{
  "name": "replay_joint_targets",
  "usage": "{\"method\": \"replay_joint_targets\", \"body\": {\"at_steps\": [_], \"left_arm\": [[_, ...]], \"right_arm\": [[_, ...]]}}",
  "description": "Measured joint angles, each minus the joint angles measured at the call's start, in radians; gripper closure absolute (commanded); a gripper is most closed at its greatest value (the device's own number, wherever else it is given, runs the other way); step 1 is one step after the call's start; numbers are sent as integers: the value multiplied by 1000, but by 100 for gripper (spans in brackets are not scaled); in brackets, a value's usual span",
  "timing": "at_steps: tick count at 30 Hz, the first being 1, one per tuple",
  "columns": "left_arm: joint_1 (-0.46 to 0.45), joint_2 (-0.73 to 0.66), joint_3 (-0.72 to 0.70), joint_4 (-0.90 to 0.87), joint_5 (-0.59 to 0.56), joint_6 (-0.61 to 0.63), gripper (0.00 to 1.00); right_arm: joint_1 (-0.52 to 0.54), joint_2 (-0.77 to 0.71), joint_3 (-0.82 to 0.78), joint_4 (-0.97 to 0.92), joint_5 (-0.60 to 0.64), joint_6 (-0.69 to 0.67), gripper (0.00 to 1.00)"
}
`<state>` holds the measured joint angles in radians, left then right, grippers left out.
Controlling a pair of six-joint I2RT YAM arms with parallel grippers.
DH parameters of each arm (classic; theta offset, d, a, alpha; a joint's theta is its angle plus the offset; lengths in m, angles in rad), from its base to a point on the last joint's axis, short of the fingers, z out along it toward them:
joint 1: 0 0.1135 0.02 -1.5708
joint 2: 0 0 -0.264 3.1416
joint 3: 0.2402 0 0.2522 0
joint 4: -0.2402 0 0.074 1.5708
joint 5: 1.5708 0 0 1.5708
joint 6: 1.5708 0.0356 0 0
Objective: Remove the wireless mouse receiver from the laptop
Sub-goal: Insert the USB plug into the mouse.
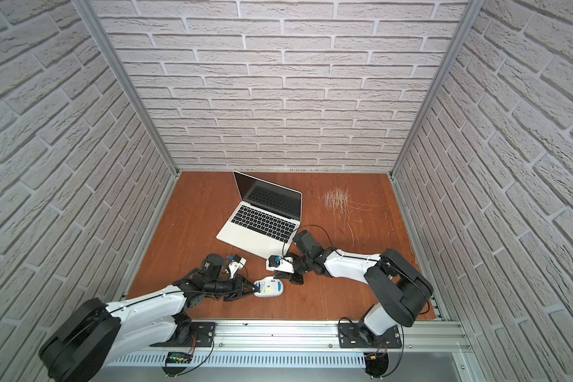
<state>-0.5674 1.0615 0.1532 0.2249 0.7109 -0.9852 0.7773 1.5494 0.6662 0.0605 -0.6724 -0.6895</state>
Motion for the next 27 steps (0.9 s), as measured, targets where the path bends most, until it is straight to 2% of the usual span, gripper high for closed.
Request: {"method": "replay_joint_targets", "body": {"at_steps": [27], "left_arm": [[5,-4,0,-4,0,0,100]], "right_arm": [[26,32,21,-7,-13,-46,96]]}}
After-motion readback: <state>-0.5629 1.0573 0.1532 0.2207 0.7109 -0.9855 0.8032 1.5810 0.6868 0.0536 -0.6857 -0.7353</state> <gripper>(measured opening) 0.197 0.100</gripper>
